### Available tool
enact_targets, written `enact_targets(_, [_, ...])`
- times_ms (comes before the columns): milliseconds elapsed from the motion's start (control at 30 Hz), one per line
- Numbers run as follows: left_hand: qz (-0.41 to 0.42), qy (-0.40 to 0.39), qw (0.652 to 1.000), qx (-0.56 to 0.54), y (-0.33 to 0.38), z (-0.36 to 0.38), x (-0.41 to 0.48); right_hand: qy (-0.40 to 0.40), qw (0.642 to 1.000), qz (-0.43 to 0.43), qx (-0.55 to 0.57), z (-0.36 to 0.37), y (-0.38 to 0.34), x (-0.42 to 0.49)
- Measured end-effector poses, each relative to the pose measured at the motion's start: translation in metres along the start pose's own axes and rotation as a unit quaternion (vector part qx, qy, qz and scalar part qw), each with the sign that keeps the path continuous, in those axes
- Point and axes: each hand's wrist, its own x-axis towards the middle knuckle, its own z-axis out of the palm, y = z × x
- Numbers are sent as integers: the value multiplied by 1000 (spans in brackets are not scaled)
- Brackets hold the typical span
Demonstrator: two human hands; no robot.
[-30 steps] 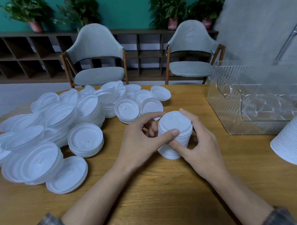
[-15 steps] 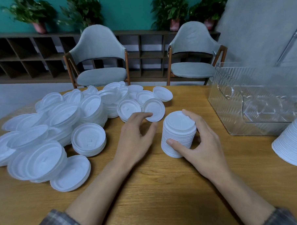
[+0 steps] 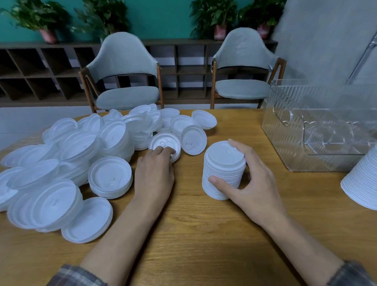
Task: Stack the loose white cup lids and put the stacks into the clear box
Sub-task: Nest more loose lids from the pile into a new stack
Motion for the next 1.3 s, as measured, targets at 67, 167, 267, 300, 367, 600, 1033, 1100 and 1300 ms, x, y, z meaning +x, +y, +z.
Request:
enact_targets(67, [7,10,1000,2,-2,-1,0,-2,1000,3,1,0,-1,0])
enact_targets(167, [13,13,999,-42,0,-5,-1,1,1000,0,-1,0,0,1])
enact_targets(267, [-14,29,992,-126,6,-13,-2,6,1000,-4,-3,0,0,1])
enact_targets(300, [-21,40,985,-169,9,-16,-2,6,1000,-5,-2,0,0,0])
enact_targets(367, [-29,62,965,-252,18,-23,-4,7,1000,-7,-1,0,0,0])
enact_targets(600, [-137,62,860,-487,33,-39,-5,21,1000,-20,7,0,-1,0])
enact_targets(1033, [-95,-74,847,-518,53,-29,-15,-3,999,-15,37,4,-4,-2])
enact_targets(1100, [-67,-48,875,-476,53,-26,-18,0,999,-23,25,4,-4,-2])
enact_targets(1300, [-34,-99,860,-499,52,-29,-19,0,999,-30,29,4,-5,-2])
